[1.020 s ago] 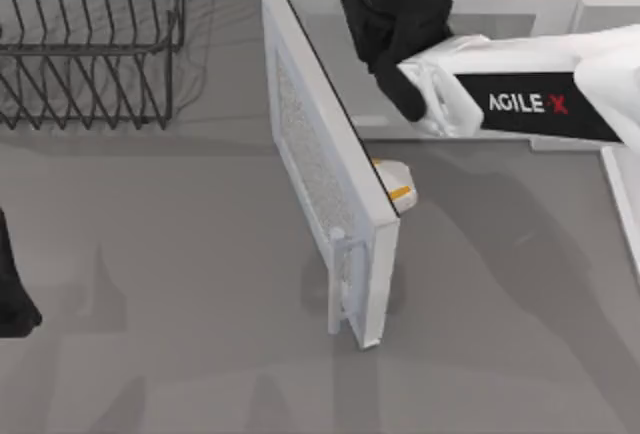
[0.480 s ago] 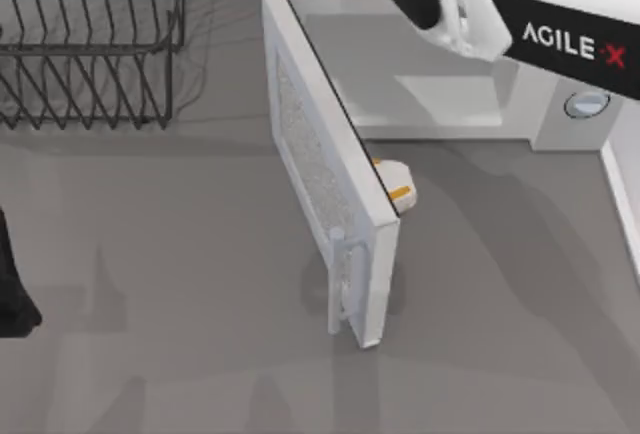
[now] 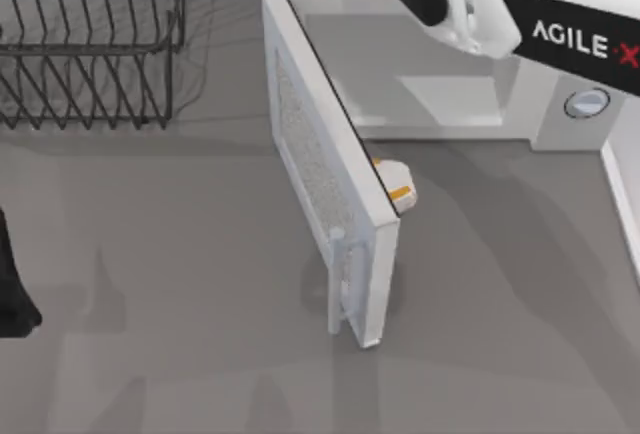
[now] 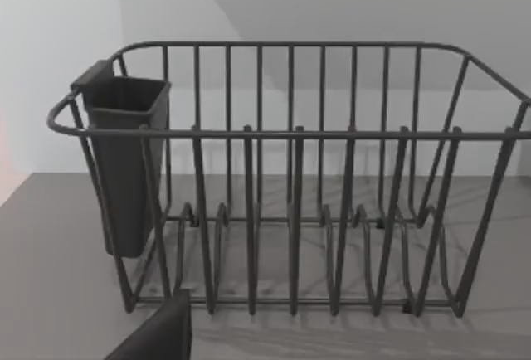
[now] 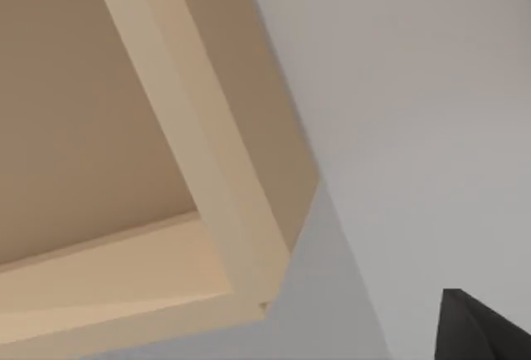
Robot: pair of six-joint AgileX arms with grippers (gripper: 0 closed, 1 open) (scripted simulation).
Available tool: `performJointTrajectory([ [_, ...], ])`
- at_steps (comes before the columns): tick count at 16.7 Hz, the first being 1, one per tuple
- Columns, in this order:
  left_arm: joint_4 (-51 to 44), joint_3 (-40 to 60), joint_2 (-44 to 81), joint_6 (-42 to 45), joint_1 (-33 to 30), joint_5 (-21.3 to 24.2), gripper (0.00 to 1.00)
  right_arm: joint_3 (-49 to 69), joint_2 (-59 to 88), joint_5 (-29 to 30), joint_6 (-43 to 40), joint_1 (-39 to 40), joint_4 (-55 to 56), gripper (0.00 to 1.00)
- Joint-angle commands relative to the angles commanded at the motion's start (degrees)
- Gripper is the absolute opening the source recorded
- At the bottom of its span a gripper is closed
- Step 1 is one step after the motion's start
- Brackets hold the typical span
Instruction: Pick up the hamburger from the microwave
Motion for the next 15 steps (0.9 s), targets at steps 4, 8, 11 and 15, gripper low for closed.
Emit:
performJointTrajectory([
  [4, 0.0, 0.0, 0.0, 0.0, 0.0, 0.0, 1.0, -11.33, -7.13, 3.65, -0.19, 1.92, -2.91, 0.0],
  [8, 0.0, 0.0, 0.0, 0.0, 0.0, 0.0, 1.0, -30.02, -17.15, 8.85, -0.44, 4.68, -7.01, 0.0],
  [11, 0.0, 0.0, 0.0, 0.0, 0.0, 0.0, 1.0, -42.68, -24.39, 12.73, -0.6, 6.76, -10.01, 0.0],
  [15, 0.0, 0.0, 0.0, 0.0, 0.0, 0.0, 1.0, -51.43, -30.65, 16.1, -0.74, 8.58, -12.61, 0.0],
])
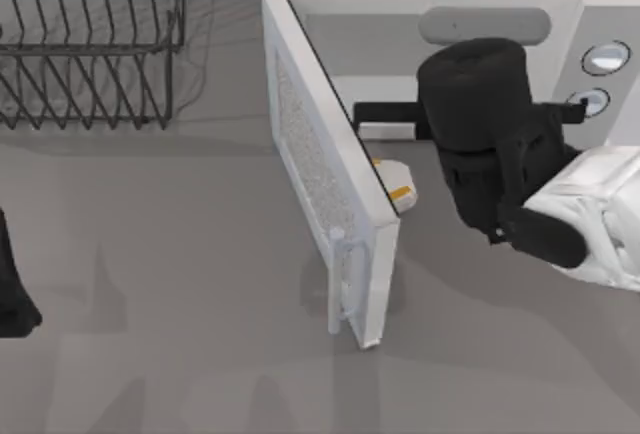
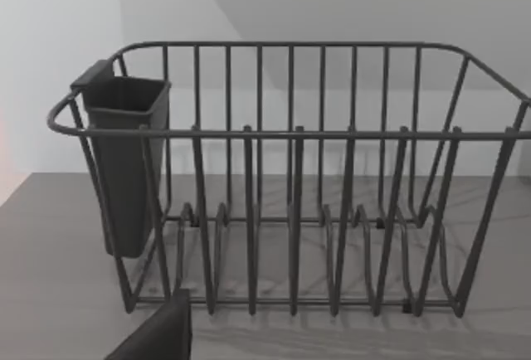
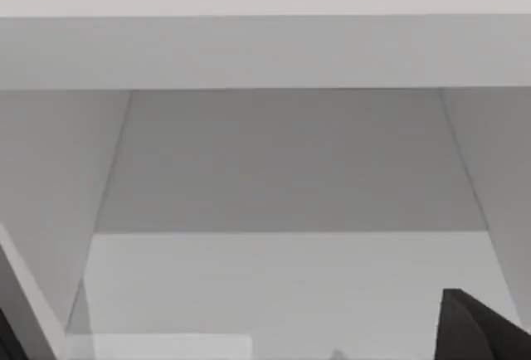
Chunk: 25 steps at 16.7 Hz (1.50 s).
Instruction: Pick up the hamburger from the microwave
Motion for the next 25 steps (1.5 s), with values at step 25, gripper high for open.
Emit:
performJointTrajectory([
  [25, 0.0, 0.0, 0.0, 0.0, 0.0, 0.0, 1.0, -10.51, 24.57, 0.74, 0.09, 0.21, 34.62, 0.08],
])
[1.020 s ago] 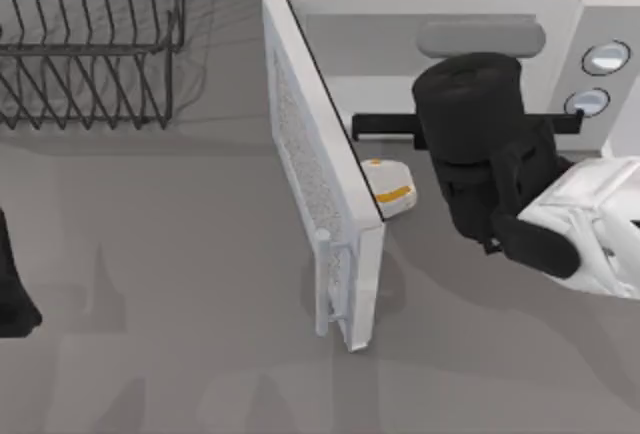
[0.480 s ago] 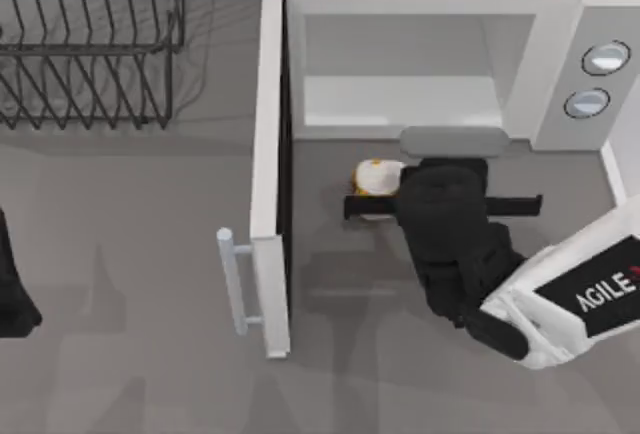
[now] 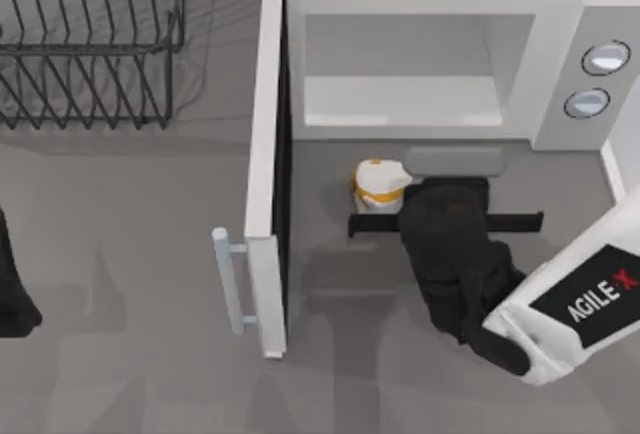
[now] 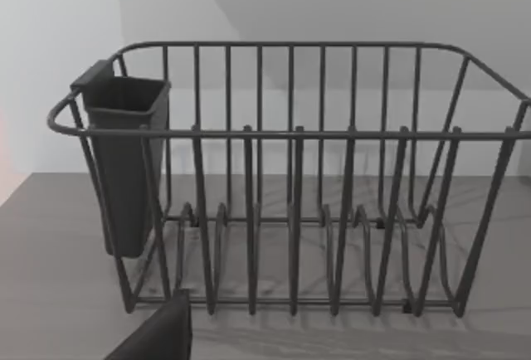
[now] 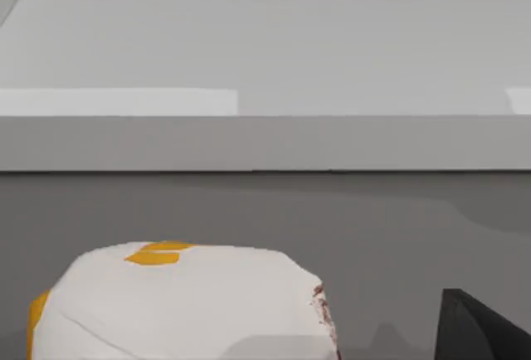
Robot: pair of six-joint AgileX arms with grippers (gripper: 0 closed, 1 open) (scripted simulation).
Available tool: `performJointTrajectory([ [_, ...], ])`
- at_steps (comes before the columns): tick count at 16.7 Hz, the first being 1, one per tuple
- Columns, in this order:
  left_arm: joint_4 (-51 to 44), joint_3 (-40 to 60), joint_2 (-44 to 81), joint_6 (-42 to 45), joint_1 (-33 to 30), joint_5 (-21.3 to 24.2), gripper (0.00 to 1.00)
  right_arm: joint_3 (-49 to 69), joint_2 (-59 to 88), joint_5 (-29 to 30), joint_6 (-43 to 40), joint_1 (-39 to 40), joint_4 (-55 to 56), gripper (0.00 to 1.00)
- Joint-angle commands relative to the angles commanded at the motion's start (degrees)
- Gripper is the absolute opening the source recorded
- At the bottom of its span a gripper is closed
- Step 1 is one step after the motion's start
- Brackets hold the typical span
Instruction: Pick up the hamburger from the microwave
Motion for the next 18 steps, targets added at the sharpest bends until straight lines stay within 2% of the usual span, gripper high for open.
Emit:
performJointTrajectory([
  [12, 0.0, 0.0, 0.0, 0.0, 0.0, 0.0, 1.0, 0.0, 0.0, 0.0, 0.0, 0.0, 0.0, 0.98],
  [18, 0.0, 0.0, 0.0, 0.0, 0.0, 0.0, 1.0, 0.0, 0.0, 0.0, 0.0, 0.0, 0.0, 1.0],
])
